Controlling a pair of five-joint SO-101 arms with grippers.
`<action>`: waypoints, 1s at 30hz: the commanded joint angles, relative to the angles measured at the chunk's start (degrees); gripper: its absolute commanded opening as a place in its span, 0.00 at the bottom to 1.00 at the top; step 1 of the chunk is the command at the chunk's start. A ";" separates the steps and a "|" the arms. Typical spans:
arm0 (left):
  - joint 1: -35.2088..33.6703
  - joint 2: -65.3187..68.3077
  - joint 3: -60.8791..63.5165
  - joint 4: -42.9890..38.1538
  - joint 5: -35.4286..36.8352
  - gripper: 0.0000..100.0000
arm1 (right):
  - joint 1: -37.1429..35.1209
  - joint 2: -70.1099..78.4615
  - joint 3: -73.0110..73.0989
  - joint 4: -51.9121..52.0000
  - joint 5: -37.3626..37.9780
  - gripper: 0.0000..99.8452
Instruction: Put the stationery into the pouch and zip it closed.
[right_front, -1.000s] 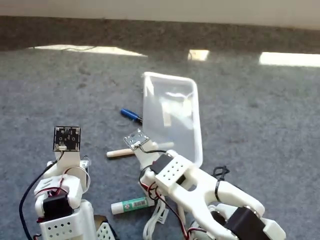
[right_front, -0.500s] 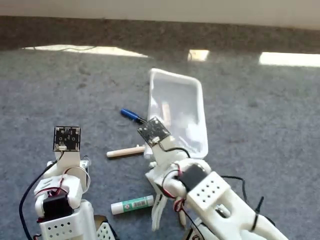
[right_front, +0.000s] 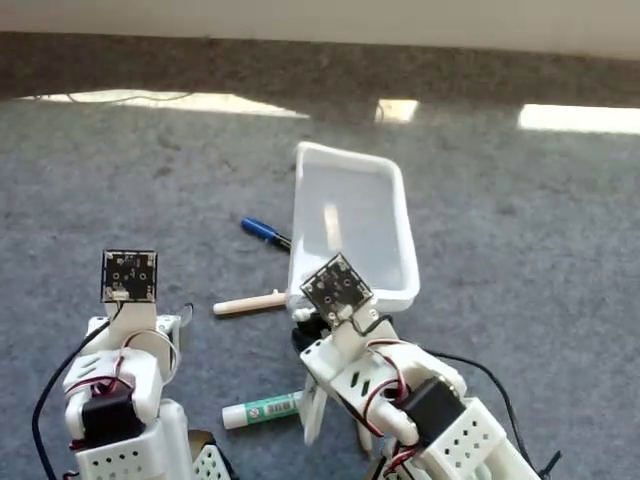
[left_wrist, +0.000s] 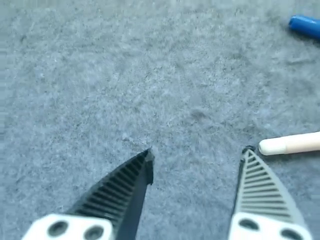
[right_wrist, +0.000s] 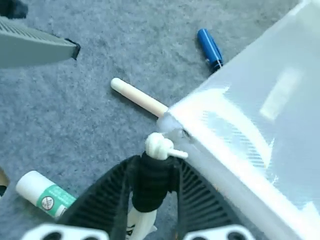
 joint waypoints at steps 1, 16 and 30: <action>6.64 -0.13 -6.02 -0.18 0.62 0.26 | 0.66 -4.00 0.48 -0.48 2.81 0.01; 20.00 -0.13 -10.33 0.18 5.98 0.26 | 2.33 -21.76 7.60 -0.40 6.86 0.01; 32.48 -0.13 -14.55 1.23 8.35 0.31 | 3.82 -22.29 7.60 -0.66 8.44 0.01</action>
